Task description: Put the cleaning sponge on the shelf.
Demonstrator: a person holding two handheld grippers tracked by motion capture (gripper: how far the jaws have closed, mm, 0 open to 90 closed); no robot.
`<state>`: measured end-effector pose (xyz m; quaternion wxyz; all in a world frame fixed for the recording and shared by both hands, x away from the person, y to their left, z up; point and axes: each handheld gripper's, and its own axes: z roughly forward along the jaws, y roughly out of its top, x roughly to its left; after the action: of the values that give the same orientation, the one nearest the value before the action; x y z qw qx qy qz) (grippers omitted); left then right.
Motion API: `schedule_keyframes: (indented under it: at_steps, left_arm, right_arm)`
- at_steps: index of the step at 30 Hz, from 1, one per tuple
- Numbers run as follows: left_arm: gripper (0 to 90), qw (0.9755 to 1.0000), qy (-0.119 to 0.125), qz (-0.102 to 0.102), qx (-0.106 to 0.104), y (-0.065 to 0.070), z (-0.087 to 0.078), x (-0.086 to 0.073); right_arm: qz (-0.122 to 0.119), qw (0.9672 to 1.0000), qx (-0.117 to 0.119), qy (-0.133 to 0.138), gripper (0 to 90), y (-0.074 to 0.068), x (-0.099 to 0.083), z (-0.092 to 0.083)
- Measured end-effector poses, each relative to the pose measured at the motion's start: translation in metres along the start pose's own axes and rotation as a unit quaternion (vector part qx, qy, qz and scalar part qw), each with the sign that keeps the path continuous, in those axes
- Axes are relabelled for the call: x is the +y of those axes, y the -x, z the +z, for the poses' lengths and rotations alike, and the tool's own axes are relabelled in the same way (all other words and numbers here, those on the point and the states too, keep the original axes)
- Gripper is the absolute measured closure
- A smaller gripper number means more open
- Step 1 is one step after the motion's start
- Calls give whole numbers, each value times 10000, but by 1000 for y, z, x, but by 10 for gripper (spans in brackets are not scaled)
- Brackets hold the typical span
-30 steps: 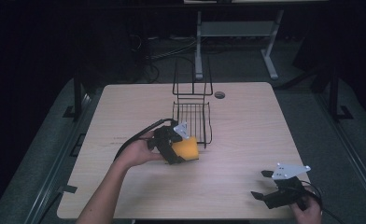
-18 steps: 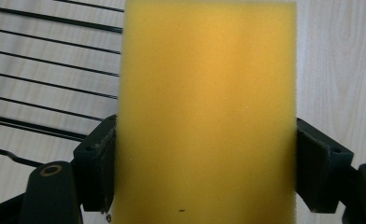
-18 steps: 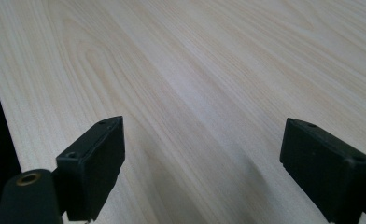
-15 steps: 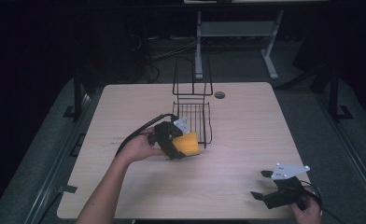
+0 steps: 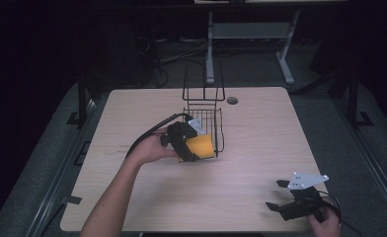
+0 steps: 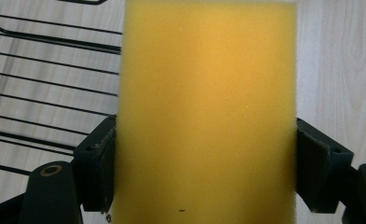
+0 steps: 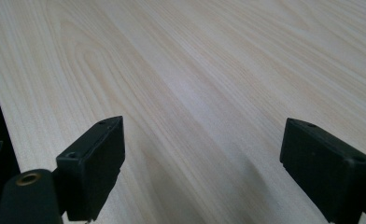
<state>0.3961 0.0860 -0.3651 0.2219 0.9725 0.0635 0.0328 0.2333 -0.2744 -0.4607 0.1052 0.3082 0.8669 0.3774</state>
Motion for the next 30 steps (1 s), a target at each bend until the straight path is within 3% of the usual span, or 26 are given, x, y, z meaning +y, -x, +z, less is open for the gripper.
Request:
schedule_keyframes:
  at_steps: [6,10,18,30]
  left_arm:
    - [215,9999,82,-108,-56,-7,1,1]
    - [215,10000,-2,-26,-32,-13,3,2]
    - [215,9998,153,-130,-62,-21,4,5]
    - [215,9996,72,-244,-117,-34,13,0]
  right_arm:
    - [25,10000,-1,15,137,1,0,0]
    - [24,10000,16,5,137,1,0,1]
    - [4,10000,6,-22,137,1,0,2]
    - [8,10000,12,-19,137,1,1,1]
